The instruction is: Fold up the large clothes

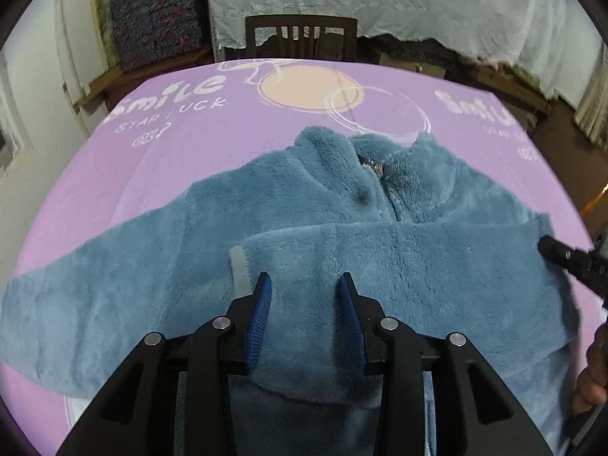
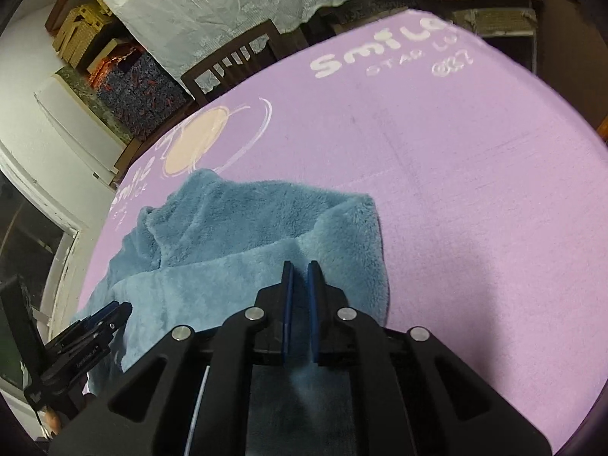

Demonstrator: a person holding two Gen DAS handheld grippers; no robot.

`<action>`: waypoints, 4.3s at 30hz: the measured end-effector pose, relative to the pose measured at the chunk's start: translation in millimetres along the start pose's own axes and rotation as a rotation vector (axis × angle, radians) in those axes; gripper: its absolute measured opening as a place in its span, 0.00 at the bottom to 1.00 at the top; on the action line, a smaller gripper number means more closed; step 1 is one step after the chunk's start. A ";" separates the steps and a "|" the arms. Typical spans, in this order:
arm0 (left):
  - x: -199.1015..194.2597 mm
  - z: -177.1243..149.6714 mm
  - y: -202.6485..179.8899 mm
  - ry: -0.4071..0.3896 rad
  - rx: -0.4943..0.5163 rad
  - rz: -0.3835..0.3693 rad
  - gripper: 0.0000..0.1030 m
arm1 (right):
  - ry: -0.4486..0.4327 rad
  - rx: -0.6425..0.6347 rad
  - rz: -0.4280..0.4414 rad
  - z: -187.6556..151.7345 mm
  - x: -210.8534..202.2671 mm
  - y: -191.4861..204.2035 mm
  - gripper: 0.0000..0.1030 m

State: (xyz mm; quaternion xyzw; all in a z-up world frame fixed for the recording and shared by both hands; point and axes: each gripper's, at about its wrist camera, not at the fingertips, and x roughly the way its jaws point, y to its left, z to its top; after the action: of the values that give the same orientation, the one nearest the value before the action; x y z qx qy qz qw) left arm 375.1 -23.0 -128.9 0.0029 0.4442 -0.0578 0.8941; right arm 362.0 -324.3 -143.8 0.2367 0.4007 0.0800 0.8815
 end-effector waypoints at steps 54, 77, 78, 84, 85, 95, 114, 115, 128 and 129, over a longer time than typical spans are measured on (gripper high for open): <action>-96.2 -91.5 295.6 -0.158 -0.867 0.129 0.10 | 0.048 -0.037 0.047 -55.6 -39.8 11.3 0.25; -109.0 15.5 -36.7 -0.270 0.038 0.182 0.08 | 0.020 0.071 0.100 -45.1 -55.2 -9.8 0.23; -100.7 11.7 -57.2 -0.260 0.075 0.159 0.08 | 0.020 0.074 0.100 -44.7 -55.4 -10.7 0.23; -44.3 -21.4 -114.7 -0.143 0.214 0.115 0.09 | 0.011 0.094 0.101 -39.9 -58.7 -16.5 0.26; -34.2 -26.6 -117.6 -0.116 0.237 0.113 0.10 | 0.010 0.098 0.102 -39.3 -59.0 -17.7 0.26; -84.6 -52.8 -74.0 -0.210 0.292 0.093 0.73 | 0.007 0.060 0.132 -41.7 -59.2 -10.5 0.26; -13.3 -23.7 77.8 0.001 0.032 0.189 0.76 | -0.050 -0.751 -0.013 -93.7 -48.1 214.6 0.40; -15.3 -23.1 83.1 0.006 0.034 0.172 0.76 | -0.049 -0.786 -0.028 -98.3 -43.9 221.1 0.40; -29.4 -19.0 116.0 -0.021 -0.067 0.123 0.75 | -0.005 -1.017 -0.231 -124.9 29.9 258.2 0.46; -26.6 -20.4 109.8 -0.016 -0.040 0.135 0.75 | -0.005 -0.995 -0.227 -122.8 29.9 255.2 0.35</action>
State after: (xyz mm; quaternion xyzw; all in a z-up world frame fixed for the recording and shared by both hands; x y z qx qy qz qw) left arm 354.6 90.0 -125.2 0.0145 0.4368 0.0113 0.8993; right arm 302.9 -47.7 -110.7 -0.2568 0.3353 0.1642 0.8915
